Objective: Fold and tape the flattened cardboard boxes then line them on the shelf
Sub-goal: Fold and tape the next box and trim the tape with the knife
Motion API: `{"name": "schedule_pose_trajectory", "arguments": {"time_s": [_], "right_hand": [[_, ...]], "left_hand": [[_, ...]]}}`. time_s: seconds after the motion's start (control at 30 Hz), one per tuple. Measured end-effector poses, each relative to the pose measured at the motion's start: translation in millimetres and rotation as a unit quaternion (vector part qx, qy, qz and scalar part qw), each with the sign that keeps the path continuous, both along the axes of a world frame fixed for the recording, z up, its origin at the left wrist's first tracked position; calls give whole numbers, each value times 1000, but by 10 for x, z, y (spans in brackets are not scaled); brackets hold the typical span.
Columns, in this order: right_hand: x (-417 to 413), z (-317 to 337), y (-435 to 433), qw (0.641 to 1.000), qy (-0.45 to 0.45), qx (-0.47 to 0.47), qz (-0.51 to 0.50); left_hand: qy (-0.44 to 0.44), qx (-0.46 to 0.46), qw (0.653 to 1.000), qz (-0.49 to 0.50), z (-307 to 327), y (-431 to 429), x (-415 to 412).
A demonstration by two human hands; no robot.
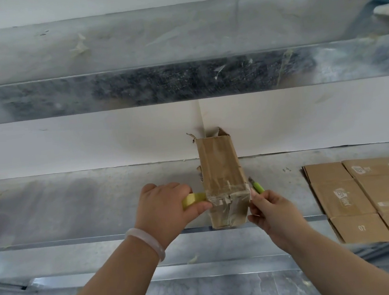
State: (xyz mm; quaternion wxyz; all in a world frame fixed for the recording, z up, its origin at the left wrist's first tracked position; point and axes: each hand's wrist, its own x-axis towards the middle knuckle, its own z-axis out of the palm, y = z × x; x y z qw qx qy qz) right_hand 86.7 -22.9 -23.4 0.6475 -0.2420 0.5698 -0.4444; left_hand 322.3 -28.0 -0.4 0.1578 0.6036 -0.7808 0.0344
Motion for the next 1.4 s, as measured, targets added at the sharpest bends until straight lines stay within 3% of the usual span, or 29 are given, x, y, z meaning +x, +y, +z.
{"name": "schedule_pose_trajectory", "arguments": {"time_s": [0.1,0.17,0.23,0.27,0.3,0.37,0.43,0.63,0.77,0.83,1.1,1.17,1.27,1.33,1.4], "right_hand": [[25,-33,11,998,-59,17,-2],[-5,-35,12,999,-44,11,-20],[-58,-41,46,993,106,-34,-44],[-81,-23,70,973,208,-95,-44],[-93,5,87,936,295,-190,-32],[-105,29,69,825,407,-391,39],[-124,-32,-24,718,466,-504,119],[-232,-3,-243,588,508,-614,143],[-326,37,-278,514,579,-600,204],[-312,106,-232,501,607,-582,204],[259,79,-150,549,578,-579,171],[226,19,-180,555,572,-581,162],[188,16,-204,555,571,-585,155],[193,17,-205,551,569,-590,157],[200,10,-203,543,571,-594,161]], "left_hand": [[-4,3,1000,-4,6,-20,-6],[-7,9,1000,-2,10,-34,-13],[-2,6,1000,0,15,-38,-22],[0,5,1000,-1,15,-42,-24],[-1,3,1000,-2,17,-45,-22],[0,1,1000,-3,16,-51,-13],[4,6,1000,-1,11,-52,-6],[29,18,999,-2,-36,-62,37],[27,22,999,-5,-16,-81,31],[29,19,999,-7,-2,-89,33],[34,52,998,2,10,-79,-7],[98,68,993,-23,-2,-75,35],[265,105,955,-76,-27,-43,144],[237,79,961,-122,-42,-32,208],[130,22,982,-136,-37,-60,253]]}}
